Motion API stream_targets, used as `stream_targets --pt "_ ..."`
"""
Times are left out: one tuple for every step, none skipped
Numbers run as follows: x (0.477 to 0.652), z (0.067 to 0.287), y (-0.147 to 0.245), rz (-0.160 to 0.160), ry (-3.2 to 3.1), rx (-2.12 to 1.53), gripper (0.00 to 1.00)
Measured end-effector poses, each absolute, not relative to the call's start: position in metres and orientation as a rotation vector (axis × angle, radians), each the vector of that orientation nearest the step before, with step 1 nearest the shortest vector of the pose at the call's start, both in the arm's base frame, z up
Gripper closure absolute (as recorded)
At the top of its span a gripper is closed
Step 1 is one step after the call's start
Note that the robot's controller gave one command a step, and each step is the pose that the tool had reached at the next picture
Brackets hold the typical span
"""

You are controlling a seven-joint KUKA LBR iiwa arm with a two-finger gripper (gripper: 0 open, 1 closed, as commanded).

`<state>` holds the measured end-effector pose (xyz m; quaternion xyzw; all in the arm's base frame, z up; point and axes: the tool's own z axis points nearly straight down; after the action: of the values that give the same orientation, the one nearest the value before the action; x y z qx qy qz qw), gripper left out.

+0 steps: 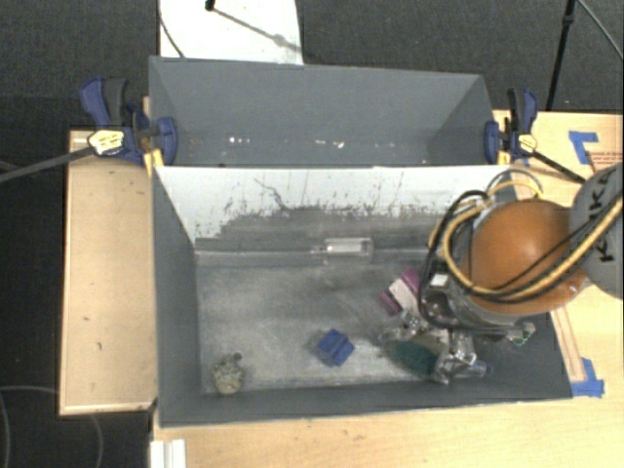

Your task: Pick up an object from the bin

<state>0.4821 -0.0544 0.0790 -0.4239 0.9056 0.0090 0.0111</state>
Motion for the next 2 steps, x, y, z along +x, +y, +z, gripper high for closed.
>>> stream_targets --pt "0.4860 0.0759 -0.0721 0.025 3.040 -0.702 0.00" --pt "0.4849 0.0738 -0.0736 0.006 3.130 -0.159 0.00"
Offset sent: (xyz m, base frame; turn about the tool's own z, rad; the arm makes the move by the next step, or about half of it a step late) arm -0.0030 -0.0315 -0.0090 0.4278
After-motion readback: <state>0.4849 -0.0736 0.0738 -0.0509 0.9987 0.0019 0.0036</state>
